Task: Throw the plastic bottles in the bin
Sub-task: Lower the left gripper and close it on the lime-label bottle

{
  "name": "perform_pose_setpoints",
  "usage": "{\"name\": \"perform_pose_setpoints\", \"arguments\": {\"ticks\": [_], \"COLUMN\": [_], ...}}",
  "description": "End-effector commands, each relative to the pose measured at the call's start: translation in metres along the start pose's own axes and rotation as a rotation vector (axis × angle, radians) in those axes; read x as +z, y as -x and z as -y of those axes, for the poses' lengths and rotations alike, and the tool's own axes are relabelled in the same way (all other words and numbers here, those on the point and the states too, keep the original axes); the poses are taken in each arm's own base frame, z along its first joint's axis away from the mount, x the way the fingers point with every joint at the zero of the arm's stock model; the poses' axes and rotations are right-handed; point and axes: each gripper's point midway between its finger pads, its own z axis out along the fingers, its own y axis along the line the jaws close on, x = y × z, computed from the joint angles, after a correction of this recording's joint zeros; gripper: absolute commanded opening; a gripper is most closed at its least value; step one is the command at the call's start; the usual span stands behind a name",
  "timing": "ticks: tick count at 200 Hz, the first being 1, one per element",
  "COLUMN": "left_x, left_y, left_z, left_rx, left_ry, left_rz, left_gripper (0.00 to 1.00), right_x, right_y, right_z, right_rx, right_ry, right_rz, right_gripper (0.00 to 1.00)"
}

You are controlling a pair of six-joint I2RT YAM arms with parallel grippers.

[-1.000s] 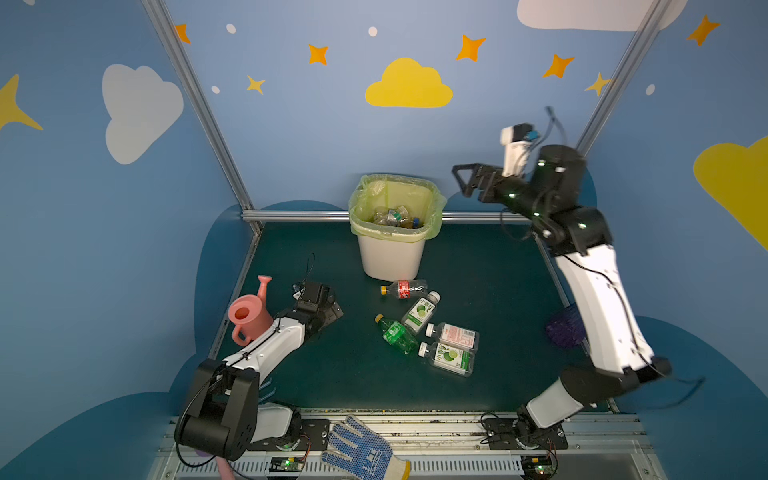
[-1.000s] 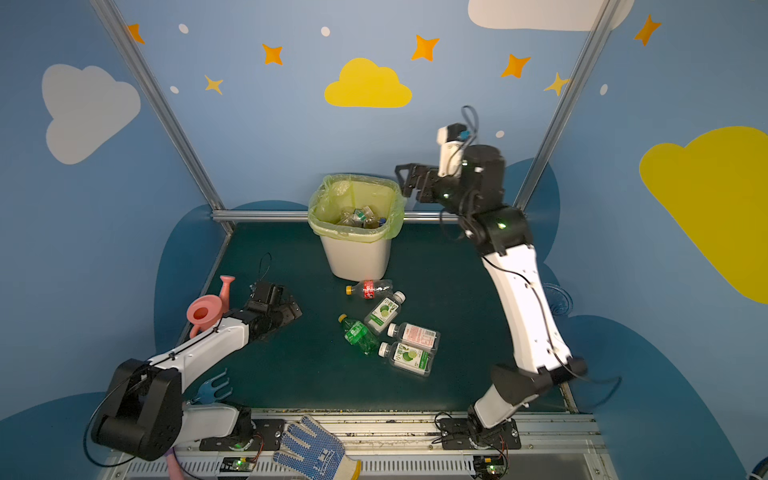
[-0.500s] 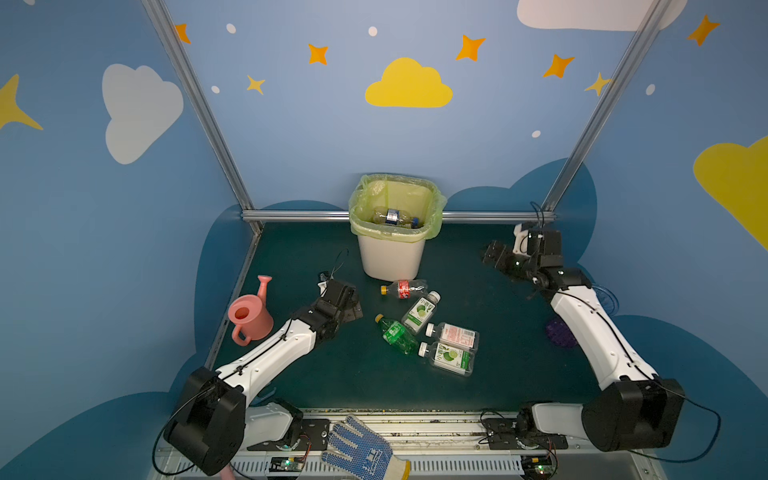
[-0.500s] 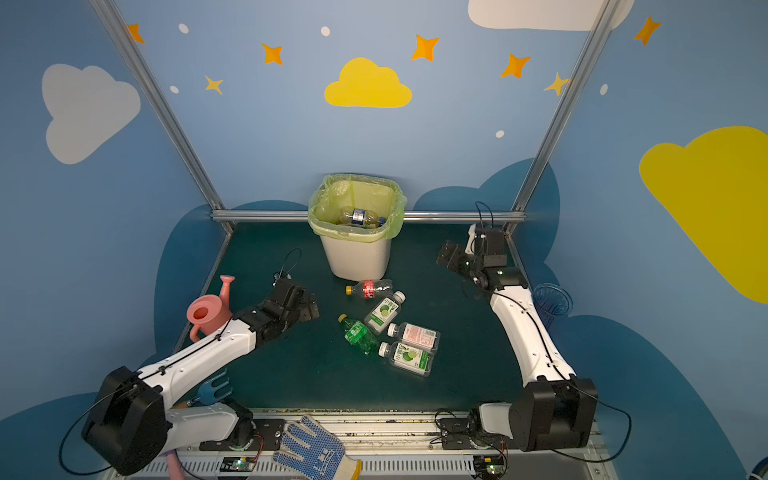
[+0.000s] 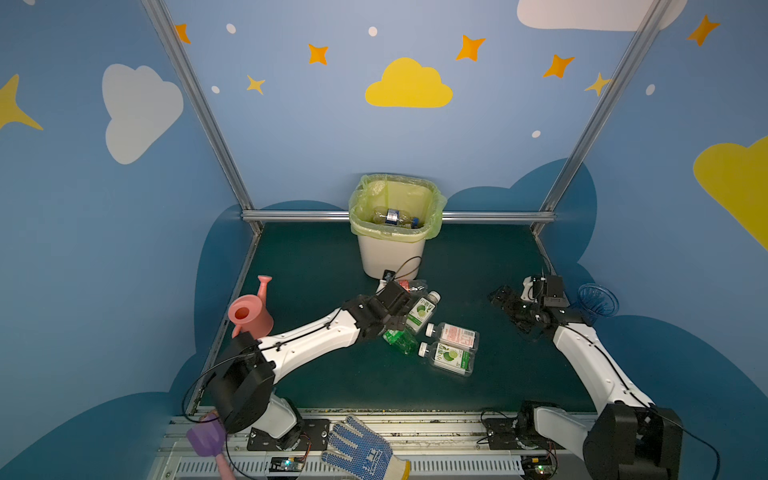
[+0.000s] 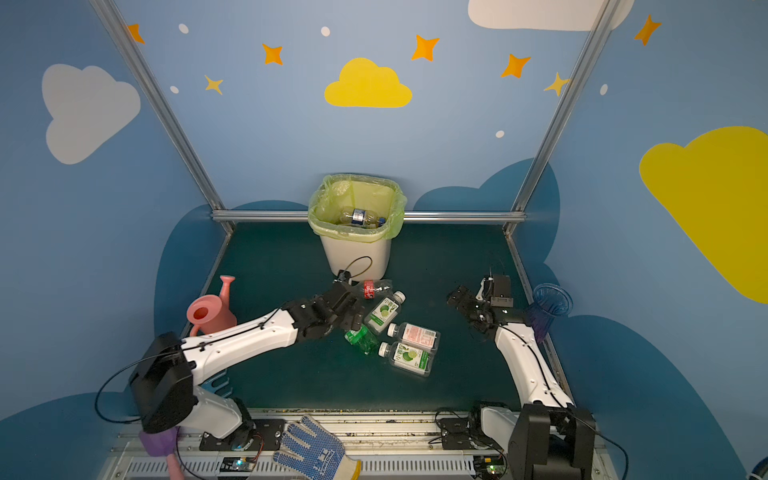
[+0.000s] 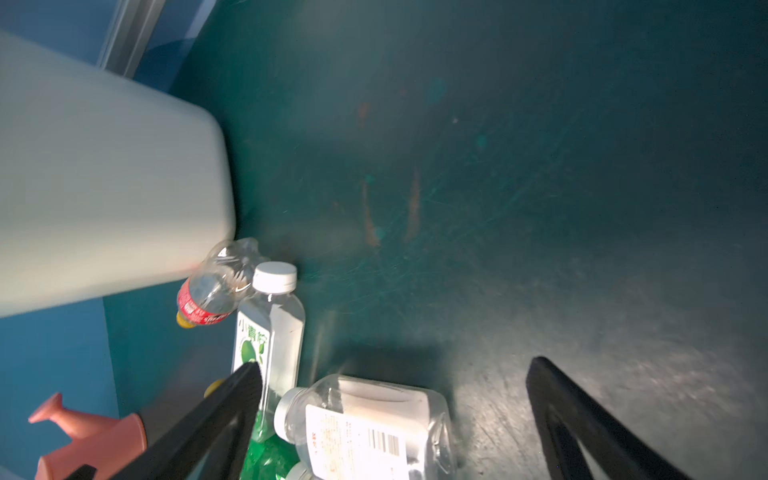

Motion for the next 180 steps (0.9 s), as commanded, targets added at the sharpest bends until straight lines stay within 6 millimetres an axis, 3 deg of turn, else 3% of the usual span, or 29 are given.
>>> {"name": "perform_pose_setpoints", "arguments": {"ticks": [1,60,89,180], "left_x": [0.007,0.034,0.049,0.078], "left_y": [-0.008,0.0,-0.009,-0.003], "left_z": [0.017,0.061,0.064,0.067], "left_rx": [0.153,0.268,0.277,0.314], "left_ry": [0.031,-0.063,-0.099,-0.107], "left_rz": [-0.072,-0.201,-0.301,-0.375], "left_gripper": [0.99,0.97,0.95,0.86], "right_x": [-0.008,-0.009,-0.01,-0.009], "right_y": [0.008,0.009,0.01,0.011], "right_z": [-0.007,0.005,0.011,0.021], "right_rx": [0.013,0.062,0.085,0.126], "right_ry": [0.046,0.052,0.056,0.065], "right_rz": [0.037,0.035,0.035,0.028], "right_gripper": [0.98,0.98,0.98,0.98]}}
